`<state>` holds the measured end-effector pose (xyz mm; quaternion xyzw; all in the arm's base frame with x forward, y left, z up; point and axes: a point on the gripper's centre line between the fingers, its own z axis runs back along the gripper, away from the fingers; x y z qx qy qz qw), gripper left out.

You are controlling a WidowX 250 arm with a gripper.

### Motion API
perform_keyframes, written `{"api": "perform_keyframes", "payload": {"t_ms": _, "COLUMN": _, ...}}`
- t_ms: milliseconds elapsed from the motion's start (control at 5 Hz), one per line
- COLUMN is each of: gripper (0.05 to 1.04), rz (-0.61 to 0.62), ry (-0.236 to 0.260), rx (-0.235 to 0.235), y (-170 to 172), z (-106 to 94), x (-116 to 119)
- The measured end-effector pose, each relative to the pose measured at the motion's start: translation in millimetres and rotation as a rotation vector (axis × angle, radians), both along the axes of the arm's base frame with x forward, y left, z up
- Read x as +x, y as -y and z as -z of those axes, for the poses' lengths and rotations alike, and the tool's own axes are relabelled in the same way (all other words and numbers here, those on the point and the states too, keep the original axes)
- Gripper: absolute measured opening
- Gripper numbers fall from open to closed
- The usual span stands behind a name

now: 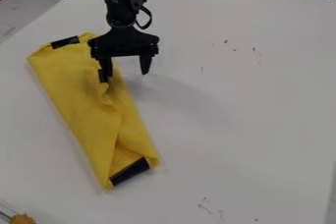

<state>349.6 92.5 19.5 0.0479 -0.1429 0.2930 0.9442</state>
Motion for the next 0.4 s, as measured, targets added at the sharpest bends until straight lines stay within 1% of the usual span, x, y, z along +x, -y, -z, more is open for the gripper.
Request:
{"api": "perform_keyframes", "payload": {"t_ms": 200, "gripper": 1.000, "rz": -0.028, "ry": 0.068, "rx": 0.008, "y": 6, "z": -7.1, "x": 4}}
{"api": "perform_keyframes", "payload": {"t_ms": 400, "gripper": 1.000, "rz": 0.110, "ry": -0.027, "rx": 0.029, "y": 7, "z": -20.5, "x": 4}}
